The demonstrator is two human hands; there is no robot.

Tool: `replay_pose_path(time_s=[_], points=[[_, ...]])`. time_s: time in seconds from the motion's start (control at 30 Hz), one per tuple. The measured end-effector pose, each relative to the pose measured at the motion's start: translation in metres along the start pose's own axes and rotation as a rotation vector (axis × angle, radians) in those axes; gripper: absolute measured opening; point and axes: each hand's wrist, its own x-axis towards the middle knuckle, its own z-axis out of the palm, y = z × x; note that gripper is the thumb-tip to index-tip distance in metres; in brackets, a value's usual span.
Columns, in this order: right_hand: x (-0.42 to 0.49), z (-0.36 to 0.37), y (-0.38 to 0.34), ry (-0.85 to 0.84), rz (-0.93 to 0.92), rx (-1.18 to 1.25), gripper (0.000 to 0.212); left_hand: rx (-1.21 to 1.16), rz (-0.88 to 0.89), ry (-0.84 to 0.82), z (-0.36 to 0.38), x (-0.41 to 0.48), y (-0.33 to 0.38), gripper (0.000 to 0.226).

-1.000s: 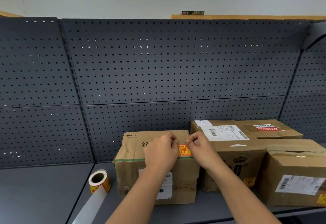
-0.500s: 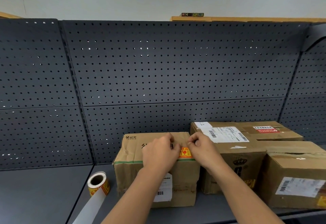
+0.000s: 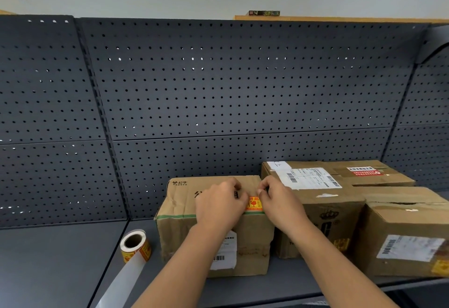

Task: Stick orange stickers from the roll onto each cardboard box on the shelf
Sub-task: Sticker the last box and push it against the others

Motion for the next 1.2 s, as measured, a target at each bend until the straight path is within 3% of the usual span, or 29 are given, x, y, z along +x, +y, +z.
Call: replay_pose_path(time_s=[0.13,0.4,0.63,0.9,1.07,1.2], points=[[0.002,-0.001,-0.001,-0.048,0.012,0.002,0.01,-0.006,0.017,-0.017,-0.001,-0.002,0.0,0.034],[-0.01,-0.003,0.006,-0.11,0.017,0.245,0.008,-0.1,0.138,-0.141,-0.006,-0.006,-0.01,0.041],[-0.022,0.006,0.0,-0.017,-0.037,0.135,0.018,-0.063,0.234,-0.212,-0.008,-0.008,-0.011,0.038],[-0.023,-0.002,0.003,-0.111,-0.01,0.194,0.025,-0.118,0.238,-0.278,-0.006,-0.006,-0.016,0.042],[-0.034,0.005,0.006,0.033,-0.029,0.257,0.029,-0.145,0.287,-0.221,-0.008,-0.011,-0.019,0.04],[-0.053,0.012,0.007,0.208,-0.005,0.401,0.031,-0.571,0.276,-0.018,-0.017,-0.026,-0.034,0.031]])
